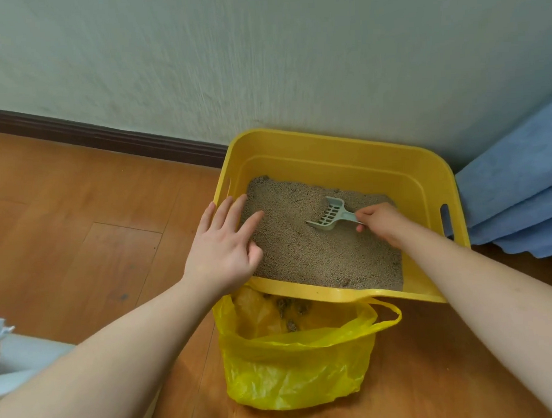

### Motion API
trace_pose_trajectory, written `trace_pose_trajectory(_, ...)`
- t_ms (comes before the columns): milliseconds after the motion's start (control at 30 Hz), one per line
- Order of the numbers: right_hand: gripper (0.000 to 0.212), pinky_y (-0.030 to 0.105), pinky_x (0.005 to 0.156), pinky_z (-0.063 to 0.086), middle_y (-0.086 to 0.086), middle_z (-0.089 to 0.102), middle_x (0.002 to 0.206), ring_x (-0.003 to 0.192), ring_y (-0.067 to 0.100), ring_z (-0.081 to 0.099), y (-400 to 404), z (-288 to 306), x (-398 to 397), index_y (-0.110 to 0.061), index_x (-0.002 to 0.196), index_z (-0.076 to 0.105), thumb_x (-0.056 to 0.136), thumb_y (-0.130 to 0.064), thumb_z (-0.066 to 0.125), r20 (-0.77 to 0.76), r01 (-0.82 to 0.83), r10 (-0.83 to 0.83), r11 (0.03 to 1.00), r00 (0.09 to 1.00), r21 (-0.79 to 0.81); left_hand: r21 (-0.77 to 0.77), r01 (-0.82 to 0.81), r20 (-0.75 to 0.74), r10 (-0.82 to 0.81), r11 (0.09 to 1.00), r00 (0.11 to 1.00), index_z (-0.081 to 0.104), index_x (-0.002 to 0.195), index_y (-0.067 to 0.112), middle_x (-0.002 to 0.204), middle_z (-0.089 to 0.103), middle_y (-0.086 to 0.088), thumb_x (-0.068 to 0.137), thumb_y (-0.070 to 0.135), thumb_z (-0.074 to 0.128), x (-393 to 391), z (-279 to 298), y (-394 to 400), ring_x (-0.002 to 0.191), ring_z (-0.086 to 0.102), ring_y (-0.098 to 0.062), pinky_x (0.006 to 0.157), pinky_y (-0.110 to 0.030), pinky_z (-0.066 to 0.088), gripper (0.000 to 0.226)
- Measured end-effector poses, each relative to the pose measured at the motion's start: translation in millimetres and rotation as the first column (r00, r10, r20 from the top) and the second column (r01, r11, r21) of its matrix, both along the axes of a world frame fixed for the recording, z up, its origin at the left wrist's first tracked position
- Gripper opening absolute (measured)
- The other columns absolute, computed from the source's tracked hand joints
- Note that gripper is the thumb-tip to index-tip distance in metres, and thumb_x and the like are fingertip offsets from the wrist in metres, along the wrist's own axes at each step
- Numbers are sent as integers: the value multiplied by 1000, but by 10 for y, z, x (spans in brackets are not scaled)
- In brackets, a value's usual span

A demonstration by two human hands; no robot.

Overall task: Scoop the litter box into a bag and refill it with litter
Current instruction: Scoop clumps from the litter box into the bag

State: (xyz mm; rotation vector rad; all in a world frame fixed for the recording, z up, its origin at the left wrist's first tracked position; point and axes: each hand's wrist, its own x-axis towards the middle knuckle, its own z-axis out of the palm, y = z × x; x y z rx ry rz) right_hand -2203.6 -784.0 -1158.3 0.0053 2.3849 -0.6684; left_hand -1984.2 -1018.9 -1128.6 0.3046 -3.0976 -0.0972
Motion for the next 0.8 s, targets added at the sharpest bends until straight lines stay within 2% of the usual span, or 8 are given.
trace_pose_trajectory(500, 27, 22, 43, 26, 0, 69, 79, 44, 8, 35, -497, -125, -82, -16, 121, 64, 99, -23, 50, -61, -122, 116, 987, 991, -102, 14, -16, 23, 15, 1000, 1000, 44, 144, 25, 155, 33, -9, 85, 41, 34, -4, 37, 16, 144, 26, -28, 120, -49, 11, 61)
trace_pose_trajectory(800, 29, 24, 48, 29, 1, 66, 80, 52, 9, 40, -886, -288, 166, -14, 126, 60, 100, -19, 49, 39, 5, 3, 976, 999, -219, 18, -9, 25, 8, 1000, 1000, 45, 143, 25, 156, 32, -8, 85, 41, 35, -13, 33, 21, 145, 24, -28, 120, -50, 10, 61)
